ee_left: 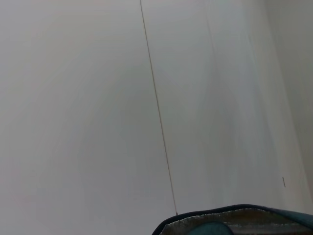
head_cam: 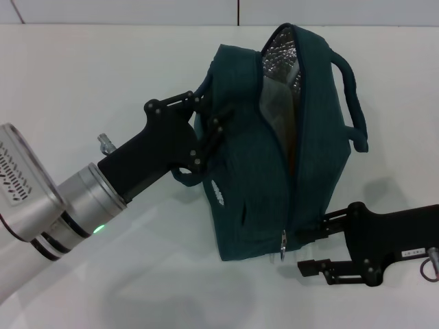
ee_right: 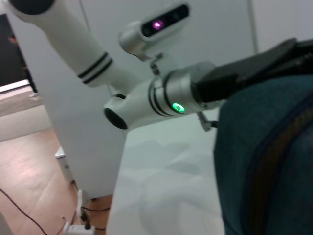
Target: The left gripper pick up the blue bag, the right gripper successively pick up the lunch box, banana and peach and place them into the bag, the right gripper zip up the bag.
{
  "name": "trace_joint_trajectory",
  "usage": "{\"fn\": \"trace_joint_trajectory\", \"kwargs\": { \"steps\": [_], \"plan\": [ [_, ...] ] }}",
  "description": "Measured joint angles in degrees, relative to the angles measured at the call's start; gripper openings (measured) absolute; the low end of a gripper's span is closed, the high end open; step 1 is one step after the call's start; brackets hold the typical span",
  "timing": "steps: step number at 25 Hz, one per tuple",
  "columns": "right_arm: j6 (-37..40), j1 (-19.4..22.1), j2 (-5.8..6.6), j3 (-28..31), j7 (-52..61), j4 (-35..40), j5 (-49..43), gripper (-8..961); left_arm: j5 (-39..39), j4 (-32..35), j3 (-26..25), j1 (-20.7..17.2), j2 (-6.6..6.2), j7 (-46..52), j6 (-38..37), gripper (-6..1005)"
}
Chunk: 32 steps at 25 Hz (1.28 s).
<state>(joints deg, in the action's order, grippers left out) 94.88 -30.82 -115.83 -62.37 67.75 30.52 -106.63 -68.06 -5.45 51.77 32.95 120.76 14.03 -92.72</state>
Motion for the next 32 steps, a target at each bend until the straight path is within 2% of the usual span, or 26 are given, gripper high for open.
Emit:
{"fn": "trace_joint_trajectory", "kwargs": {
  "steps": [8,18,26,32],
  "plan": [
    [-5.3,-1.0,-0.30,-5.0,4.1,-0.6,0.9,455,-0.1,0.0,0.0,0.0,0.00,0.0,0.1,250],
    [-9.3,-4.0,-0.36,-17.3,4.1,-2.2,8.4,455,-0.1,0.0,0.0,0.1,0.00,-0.1,0.2,250],
    [-9.6,-3.9,-0.36,-18.6,2.8,-1.8,10.8,422,0.1,0.0,0.0,-0.2,0.00,-0.1,0.2,249],
    [-9.6,-3.3,-0.30,-18.3,1.8,-1.7,11.9,355,0.1,0.0,0.0,-0.2,0.00,-0.1,0.2,249]
  ]
}}
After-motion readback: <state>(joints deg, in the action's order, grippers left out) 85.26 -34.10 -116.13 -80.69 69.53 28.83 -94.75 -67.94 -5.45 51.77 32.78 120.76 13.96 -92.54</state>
